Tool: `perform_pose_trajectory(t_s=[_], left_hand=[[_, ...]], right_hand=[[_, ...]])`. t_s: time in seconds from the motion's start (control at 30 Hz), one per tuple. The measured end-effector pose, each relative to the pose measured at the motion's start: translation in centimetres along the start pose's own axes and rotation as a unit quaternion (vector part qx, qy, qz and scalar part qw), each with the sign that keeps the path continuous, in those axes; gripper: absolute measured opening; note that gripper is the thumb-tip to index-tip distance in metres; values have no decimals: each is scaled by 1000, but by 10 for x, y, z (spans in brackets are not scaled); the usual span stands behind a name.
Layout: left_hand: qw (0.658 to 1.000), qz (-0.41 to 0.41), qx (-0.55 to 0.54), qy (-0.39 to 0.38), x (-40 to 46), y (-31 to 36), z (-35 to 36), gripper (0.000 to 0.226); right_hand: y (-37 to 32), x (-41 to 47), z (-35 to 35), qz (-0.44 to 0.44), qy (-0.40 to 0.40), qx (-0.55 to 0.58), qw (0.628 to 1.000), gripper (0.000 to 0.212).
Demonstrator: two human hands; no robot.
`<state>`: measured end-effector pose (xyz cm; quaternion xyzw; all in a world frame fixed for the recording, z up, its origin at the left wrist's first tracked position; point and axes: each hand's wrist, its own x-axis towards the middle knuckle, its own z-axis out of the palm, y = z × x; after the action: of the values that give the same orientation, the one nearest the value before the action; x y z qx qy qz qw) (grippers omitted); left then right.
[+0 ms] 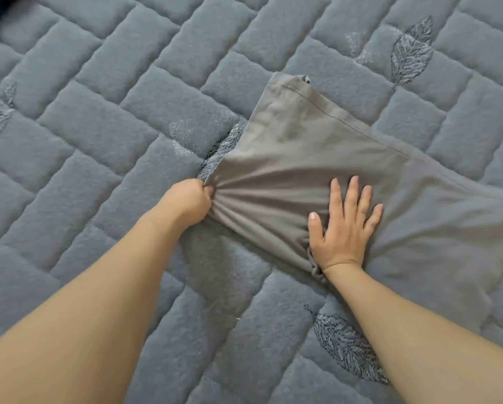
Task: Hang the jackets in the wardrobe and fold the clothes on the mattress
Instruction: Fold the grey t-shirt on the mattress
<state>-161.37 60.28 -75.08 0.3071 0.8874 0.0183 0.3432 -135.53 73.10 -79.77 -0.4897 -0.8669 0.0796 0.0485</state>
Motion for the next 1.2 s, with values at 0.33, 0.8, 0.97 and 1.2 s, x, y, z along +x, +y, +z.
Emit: perform_pose_trajectory(t_s=[0.33,0.8,0.97,1.2], left_hand=[[996,48,-47,50,-24,2,-26,30],[974,-44,-175,138,-1,64,-20,68],[976,-37,-148,154,16,96,-6,58],[958,-63,-24,278,21,82,13,60]], right_hand=[[27,-14,-37,-54,-76,-52,994,81],[39,-12,-13,-37,-23,-65,997,79],[38,-15,-14,-33,-25,-67,997,79],[41,-14,-9,-49,-15,-59,997,78]])
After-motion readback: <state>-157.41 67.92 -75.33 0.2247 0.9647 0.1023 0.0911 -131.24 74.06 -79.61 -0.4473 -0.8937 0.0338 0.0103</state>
